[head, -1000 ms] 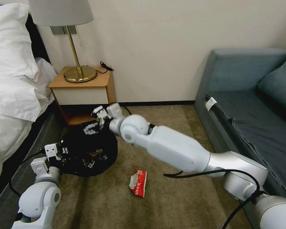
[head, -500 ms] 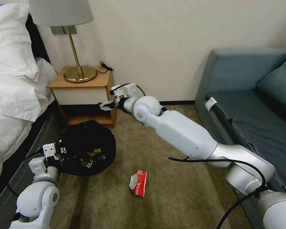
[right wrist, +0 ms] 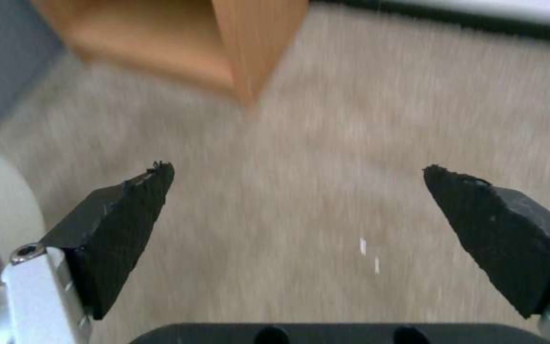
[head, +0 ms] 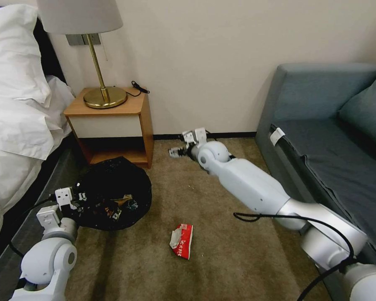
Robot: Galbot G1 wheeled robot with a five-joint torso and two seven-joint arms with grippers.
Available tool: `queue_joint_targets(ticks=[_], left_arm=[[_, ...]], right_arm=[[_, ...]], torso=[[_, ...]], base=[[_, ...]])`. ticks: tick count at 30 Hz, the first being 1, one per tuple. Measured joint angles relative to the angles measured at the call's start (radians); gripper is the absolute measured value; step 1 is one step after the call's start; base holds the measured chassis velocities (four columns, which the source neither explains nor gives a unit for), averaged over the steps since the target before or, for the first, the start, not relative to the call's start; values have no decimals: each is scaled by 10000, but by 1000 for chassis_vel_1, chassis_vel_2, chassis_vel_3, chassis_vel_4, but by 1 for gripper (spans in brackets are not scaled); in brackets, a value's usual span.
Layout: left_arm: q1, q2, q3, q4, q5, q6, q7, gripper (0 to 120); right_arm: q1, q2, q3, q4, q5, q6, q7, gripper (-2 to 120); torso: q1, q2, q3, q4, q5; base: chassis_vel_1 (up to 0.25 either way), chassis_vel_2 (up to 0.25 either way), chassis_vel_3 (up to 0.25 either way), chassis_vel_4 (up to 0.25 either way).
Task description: Pick up the trash bin, then pick up the garbage on the floor and place it into the trash bin.
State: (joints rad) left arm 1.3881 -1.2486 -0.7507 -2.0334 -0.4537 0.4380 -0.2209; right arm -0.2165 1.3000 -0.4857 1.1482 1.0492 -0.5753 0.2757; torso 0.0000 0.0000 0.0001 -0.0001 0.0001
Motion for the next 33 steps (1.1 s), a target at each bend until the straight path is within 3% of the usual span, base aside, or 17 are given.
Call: queue_joint_targets(ticks=[16,33], left_arm=[[-193,37,-173,-237,-263,96,-274,3],[-329,-122,-34,-437,-308,198,-336,3]], right_arm=[[-1746,-340,-1371,1088,1821,-1557,1046,100],[-2767,-494,-1868,1735,2370,-1643,1419,100]], torso=[[0,0,-1,2,-2],[0,0,-1,0,-2]], base=[[0,0,0,0],[0,0,0,0]])
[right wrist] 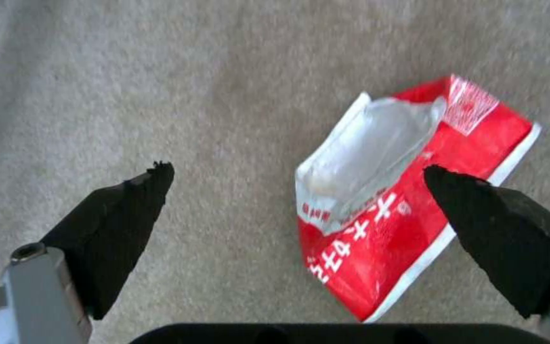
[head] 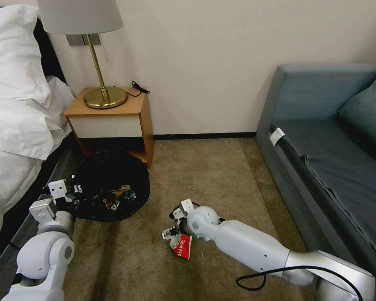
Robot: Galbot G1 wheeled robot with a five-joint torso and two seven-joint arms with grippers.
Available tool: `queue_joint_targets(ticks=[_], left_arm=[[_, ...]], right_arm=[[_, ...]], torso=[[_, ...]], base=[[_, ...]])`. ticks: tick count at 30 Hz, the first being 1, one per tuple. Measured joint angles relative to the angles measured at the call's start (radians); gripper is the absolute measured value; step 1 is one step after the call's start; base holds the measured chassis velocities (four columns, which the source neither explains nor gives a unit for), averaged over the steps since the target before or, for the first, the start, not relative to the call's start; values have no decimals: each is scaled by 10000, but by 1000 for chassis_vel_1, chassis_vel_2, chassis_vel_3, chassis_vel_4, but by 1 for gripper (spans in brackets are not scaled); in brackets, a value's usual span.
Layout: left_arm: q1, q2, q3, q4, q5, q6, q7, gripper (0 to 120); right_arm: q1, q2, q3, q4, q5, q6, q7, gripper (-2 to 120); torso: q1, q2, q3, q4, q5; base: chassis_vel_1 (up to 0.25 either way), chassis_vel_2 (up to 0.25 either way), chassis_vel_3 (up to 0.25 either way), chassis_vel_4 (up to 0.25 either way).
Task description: Pick up the trash bin, then pick up the garbage on the floor and place it into the trash bin.
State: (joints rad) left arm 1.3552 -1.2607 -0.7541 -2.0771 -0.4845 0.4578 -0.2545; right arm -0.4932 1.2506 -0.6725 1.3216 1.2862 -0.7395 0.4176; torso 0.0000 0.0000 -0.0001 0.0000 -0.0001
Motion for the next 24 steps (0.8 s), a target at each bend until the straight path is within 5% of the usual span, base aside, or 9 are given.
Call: queue_joint_targets(ticks=[24], left_arm=[[-112,-133,291,-30,-2,14,28,3]], right_arm=[[-327,319,-280,-1277,-330,31,-255,100]], torso=[[0,0,0,1,1]], base=[[0,0,0,0]])
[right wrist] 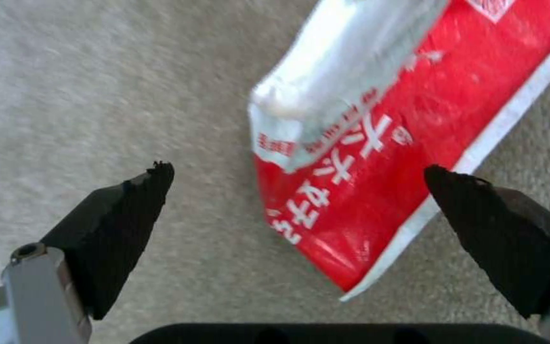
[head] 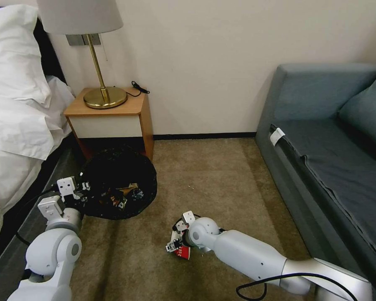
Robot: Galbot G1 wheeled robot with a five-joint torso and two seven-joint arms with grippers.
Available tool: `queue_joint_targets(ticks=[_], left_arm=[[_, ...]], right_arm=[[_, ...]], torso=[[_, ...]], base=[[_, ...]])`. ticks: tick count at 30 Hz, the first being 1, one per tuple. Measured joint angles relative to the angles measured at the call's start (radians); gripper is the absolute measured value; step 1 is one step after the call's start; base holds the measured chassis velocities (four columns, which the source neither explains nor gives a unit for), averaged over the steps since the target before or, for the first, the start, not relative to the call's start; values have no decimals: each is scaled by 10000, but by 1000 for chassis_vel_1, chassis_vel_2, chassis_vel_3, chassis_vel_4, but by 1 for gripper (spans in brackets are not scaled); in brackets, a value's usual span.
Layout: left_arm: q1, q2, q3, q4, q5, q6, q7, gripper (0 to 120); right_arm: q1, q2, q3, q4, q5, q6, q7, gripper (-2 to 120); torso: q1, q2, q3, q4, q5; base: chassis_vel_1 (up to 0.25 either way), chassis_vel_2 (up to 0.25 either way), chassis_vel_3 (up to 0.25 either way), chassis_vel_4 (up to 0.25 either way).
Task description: Pick up the trash bin, then pick up the garbage on the floor and place it into the trash bin.
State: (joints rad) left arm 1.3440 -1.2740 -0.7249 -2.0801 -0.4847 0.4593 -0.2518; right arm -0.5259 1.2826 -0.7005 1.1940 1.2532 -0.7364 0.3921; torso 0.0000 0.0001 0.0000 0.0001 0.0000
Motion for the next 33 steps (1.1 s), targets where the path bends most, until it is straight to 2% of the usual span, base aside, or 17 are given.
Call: queue_joint_targets(ticks=[16,19,23,25,26,27,28,30,31,33], left_arm=[[58,-65,39,-21,18,-73,28,3],[88,-75,27,-67,21,-75,31,3],[121,-87,15,-93,23,-75,34,3],[163,-90,-20,-115,25,-85,35,3],[163,-90,-20,-115,25,-85,35,3],[192,-89,-34,-120,26,-97,36,3],[192,-89,-34,-120,26,-97,36,3],[229,-81,-52,-127,26,-127,42,3],[229,-81,-52,-127,26,-127,42,3],[257,-76,-59,-116,27,-183,53,3]], right_arm=[[51,258,-26,-1016,-621,189,-624,98],[50,251,-16,-999,-634,182,-690,85],[40,242,-17,-932,-634,181,-707,75],[22,244,-12,-906,-680,189,-736,63],[22,244,-12,-906,-680,189,-736,63],[19,245,-2,-906,-739,212,-773,56],[19,245,-2,-906,-739,212,-773,56],[17,245,6,-907,-814,234,-827,46],[17,245,6,-907,-814,234,-827,46],[16,236,17,-912,-939,276,-871,33]], torso=[[0,0,0,-1,0],[0,0,0,-1,-1],[0,0,0,-1,0],[0,0,0,0,0],[0,0,0,0,0],[0,-1,0,0,0],[0,-1,0,0,0],[0,0,0,0,0],[0,0,0,0,0],[0,0,0,-1,0]], base=[[0,0,0,0],[0,0,0,0],[0,0,0,0],[0,0,0,0],[0,0,0,0],[0,0,0,0],[0,0,0,0],[0,0,0,0],[0,0,0,0],[0,0,0,0]])
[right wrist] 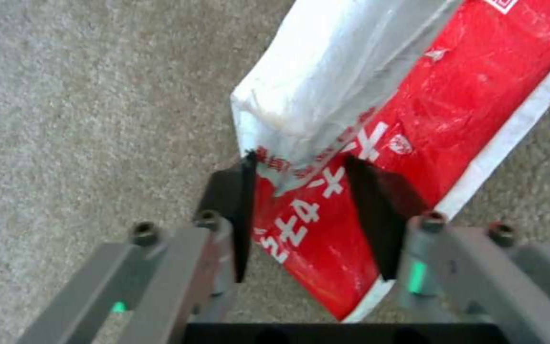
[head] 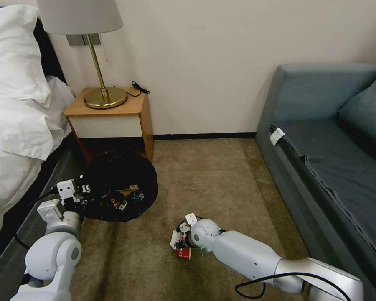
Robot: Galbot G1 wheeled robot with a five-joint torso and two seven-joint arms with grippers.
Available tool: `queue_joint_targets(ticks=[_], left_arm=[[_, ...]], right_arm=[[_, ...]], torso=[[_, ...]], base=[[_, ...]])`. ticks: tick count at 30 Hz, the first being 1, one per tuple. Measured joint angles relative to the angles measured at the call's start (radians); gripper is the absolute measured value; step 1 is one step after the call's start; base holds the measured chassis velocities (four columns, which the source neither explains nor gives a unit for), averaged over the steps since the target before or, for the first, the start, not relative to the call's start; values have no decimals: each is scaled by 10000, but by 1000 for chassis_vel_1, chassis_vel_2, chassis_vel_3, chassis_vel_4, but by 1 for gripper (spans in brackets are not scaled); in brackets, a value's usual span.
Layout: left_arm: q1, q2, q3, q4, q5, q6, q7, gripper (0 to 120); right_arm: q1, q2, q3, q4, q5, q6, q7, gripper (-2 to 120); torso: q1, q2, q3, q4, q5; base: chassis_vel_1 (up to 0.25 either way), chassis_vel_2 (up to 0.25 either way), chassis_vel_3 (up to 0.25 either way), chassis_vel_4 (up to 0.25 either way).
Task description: Pick up the trash bin, then pick up the garbage on the floor and place it into the trash bin.
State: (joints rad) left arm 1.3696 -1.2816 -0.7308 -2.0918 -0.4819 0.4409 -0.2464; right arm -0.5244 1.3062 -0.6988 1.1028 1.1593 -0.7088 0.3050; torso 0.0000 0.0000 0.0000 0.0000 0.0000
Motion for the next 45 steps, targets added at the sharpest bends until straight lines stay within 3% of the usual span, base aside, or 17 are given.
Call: queue_joint_targets(ticks=[10,12,25,31,45], left_arm=[[19,-2,-23,4,0,-22,8,3],[18,-2,-30,2,-1,-22,7,3],[49,-12,-83,8,-5,-22,8,3],[43,33,-117,37,-35,-25,9,3],[-93,119,-45,225,-57,-65,9,3]], right_arm=[[13,-11,108,41,-8,9,-7,1],[13,-10,116,48,-7,11,-7,0],[4,-132,330,250,-8,37,-10,0],[327,-527,683,611,0,46,16,0],[2836,-1218,2649,177,-245,196,-575,0]], torso=[[0,0,0,0,0],[0,0,1,0,0],[0,0,1,0,0],[0,0,1,0,0],[0,0,2,-1,1]], base=[[0,0,0,0],[0,0,0,0],[0,0,0,0],[0,0,0,0],[0,0,0,0]])
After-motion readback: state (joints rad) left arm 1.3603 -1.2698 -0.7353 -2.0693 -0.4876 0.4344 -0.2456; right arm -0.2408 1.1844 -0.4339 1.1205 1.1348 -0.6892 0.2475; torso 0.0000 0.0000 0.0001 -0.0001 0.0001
